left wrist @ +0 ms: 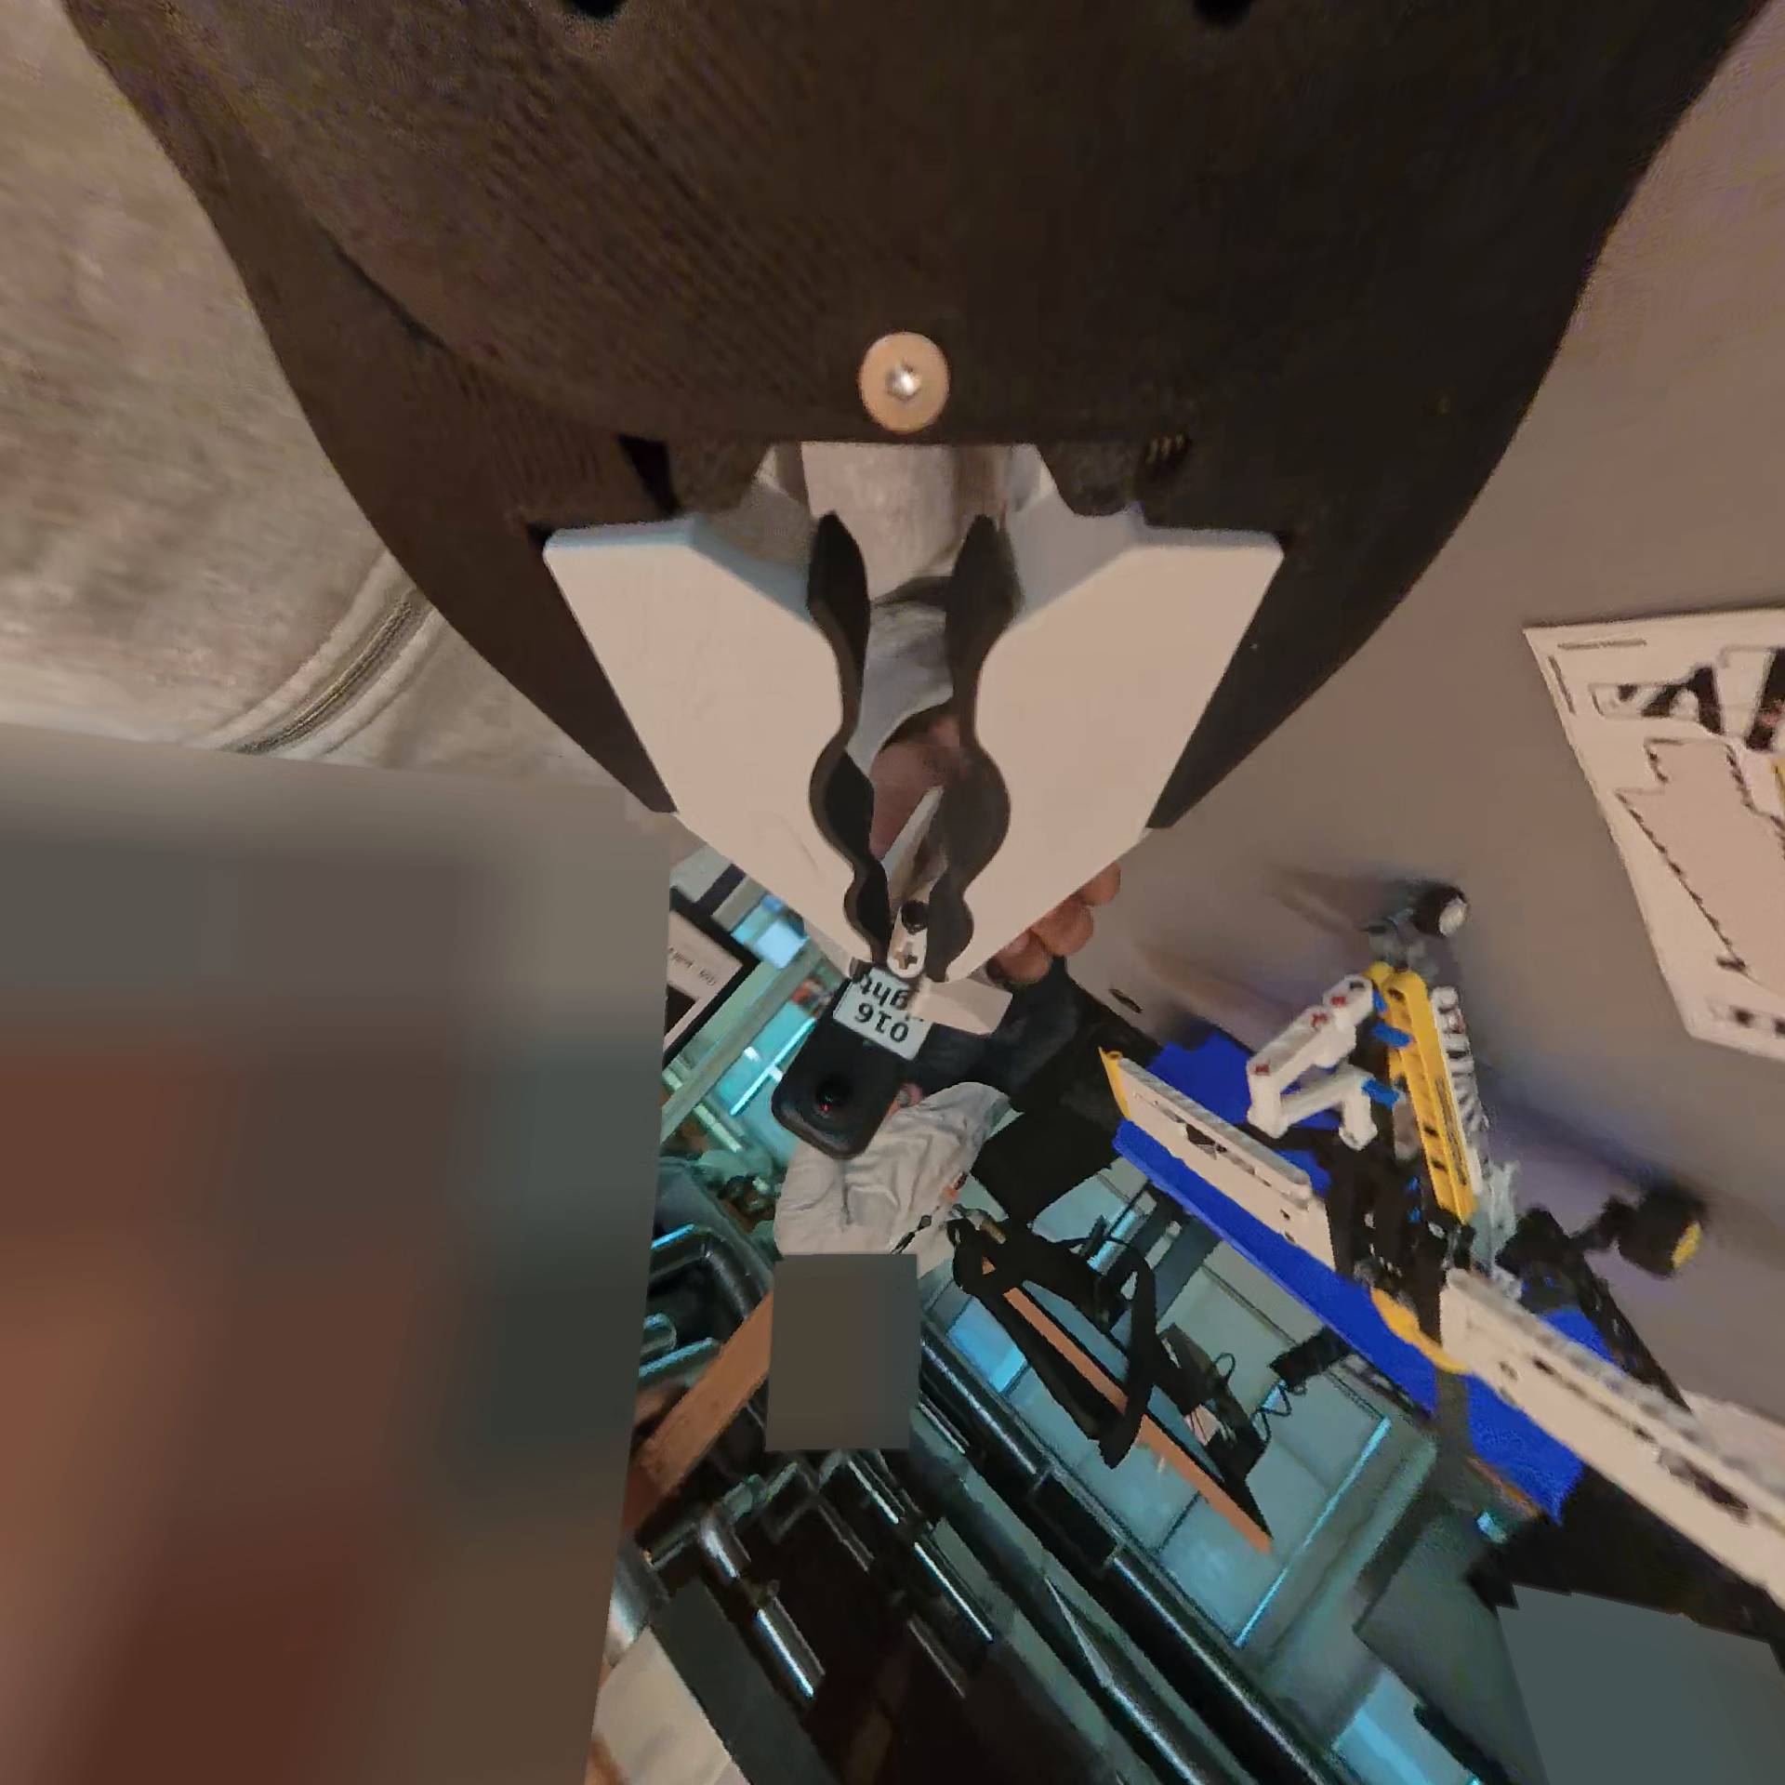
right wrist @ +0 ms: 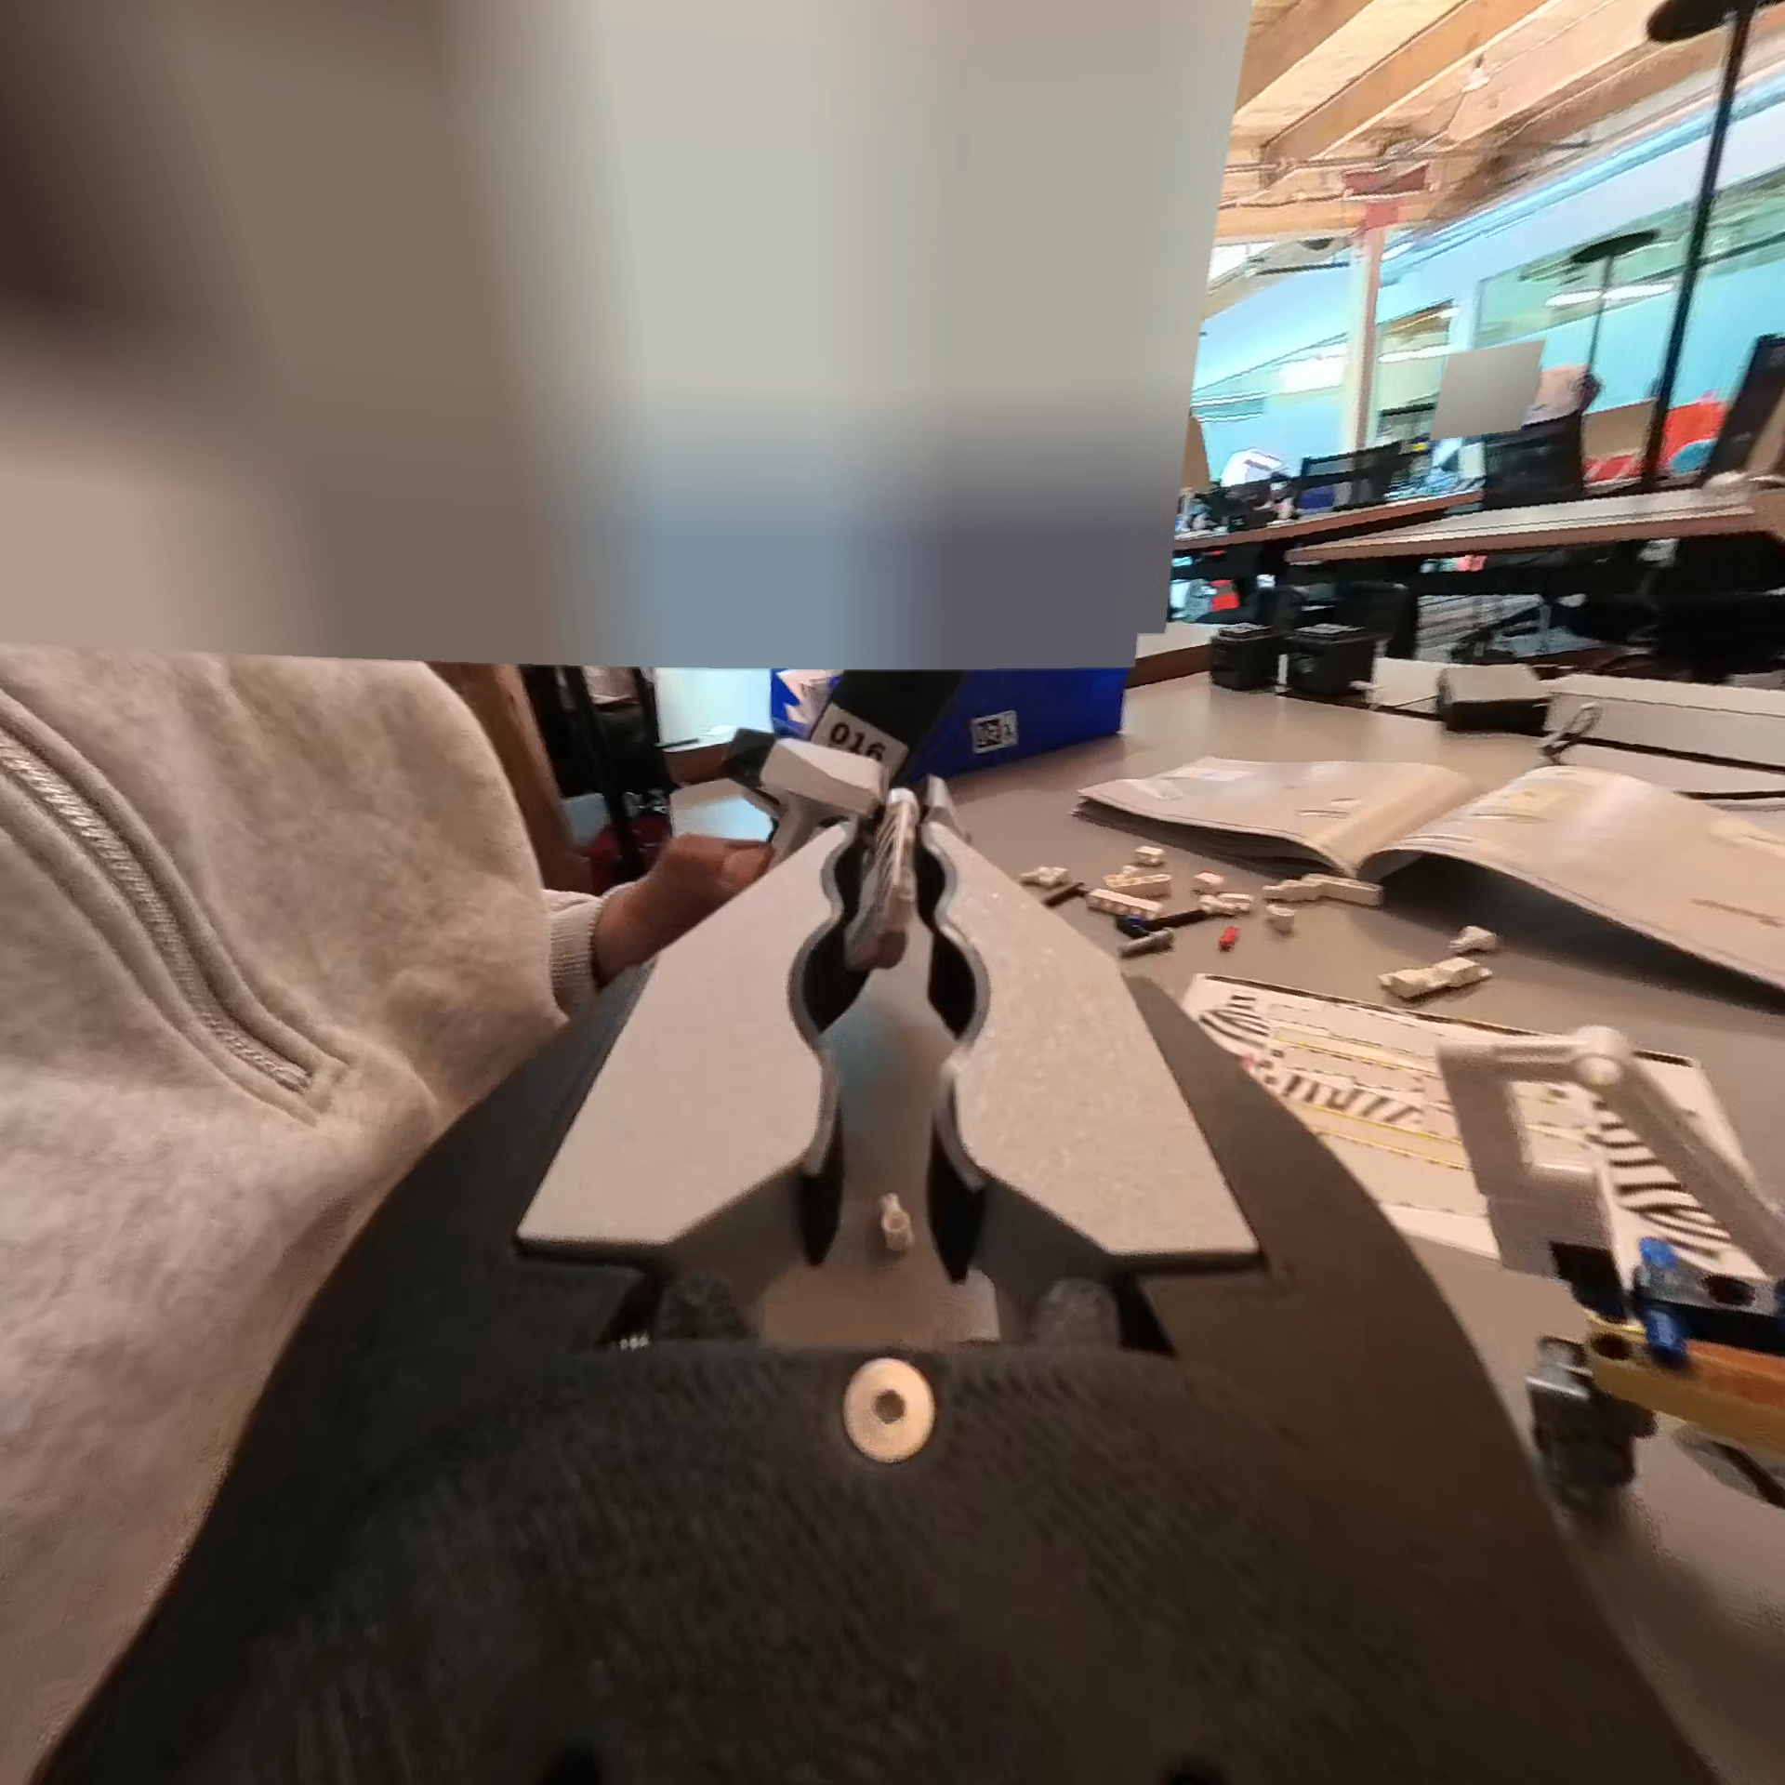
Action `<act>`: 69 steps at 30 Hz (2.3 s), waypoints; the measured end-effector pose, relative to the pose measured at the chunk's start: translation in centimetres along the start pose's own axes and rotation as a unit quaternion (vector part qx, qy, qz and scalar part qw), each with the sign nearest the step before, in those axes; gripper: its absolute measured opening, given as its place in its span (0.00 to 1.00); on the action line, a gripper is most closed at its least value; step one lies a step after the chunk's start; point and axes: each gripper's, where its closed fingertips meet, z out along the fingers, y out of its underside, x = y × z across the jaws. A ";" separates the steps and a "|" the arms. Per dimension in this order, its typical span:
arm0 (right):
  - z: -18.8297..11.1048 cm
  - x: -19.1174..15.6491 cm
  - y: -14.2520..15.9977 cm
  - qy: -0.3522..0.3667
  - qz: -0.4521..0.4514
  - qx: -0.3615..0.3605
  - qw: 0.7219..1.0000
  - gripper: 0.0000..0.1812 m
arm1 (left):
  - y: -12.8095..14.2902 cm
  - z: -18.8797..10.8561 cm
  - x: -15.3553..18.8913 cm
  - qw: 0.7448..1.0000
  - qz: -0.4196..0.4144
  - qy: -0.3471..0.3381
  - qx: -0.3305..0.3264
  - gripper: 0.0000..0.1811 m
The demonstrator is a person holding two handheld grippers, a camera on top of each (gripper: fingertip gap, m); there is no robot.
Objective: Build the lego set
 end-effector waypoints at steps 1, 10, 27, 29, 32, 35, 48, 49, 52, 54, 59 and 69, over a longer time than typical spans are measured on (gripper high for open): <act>0.0 -0.1 -0.1 -0.006 0.003 0.000 1.000 0.03 | 0.1 0.0 0.1 1.000 0.028 -0.005 -0.009 0.03; 0.1 -1.2 0.9 0.011 -0.132 -0.049 0.990 0.03 | 1.1 0.0 1.0 0.971 0.224 -0.049 -0.062 0.06; 0.0 -1.7 0.5 0.134 -0.546 -0.070 0.824 0.03 | 1.4 0.5 1.7 0.994 0.090 0.021 -0.049 0.08; 0.0 -1.7 0.5 0.135 -0.543 -0.068 0.826 0.03 | 1.3 0.5 1.7 0.995 0.088 0.021 -0.049 0.08; 0.1 -1.6 0.5 0.137 -0.539 -0.061 0.828 0.03 | 1.3 0.5 1.6 0.995 0.086 0.019 -0.047 0.08; -0.2 -1.4 0.1 0.149 -0.533 -0.036 0.832 0.05 | 0.9 0.3 1.6 0.996 0.080 0.023 -0.034 0.08; -1.1 0.3 -2.1 0.045 -0.043 0.068 0.996 0.26 | 0.4 -0.1 1.8 0.994 0.104 0.032 -0.016 0.08; -0.9 0.3 -1.7 0.036 -0.018 0.059 0.997 0.26 | 0.4 -0.1 1.8 0.994 0.107 0.032 -0.014 0.08; -0.1 -0.2 -0.4 0.004 0.040 0.033 0.999 0.28 | 0.3 -0.1 1.8 0.993 0.108 0.035 -0.009 0.08; 0.2 -0.6 -0.3 -0.015 0.066 0.033 0.997 0.28 | 0.3 -0.2 1.9 0.994 0.105 0.038 -0.007 0.08; 0.4 -0.6 -0.2 -0.030 0.126 0.032 0.991 0.23 | 0.4 -0.1 2.1 0.993 0.107 0.046 -0.009 0.08; 0.7 -1.2 0.7 -0.076 0.188 0.000 0.979 0.16 | -0.3 -0.2 1.4 0.998 0.040 0.048 0.014 0.08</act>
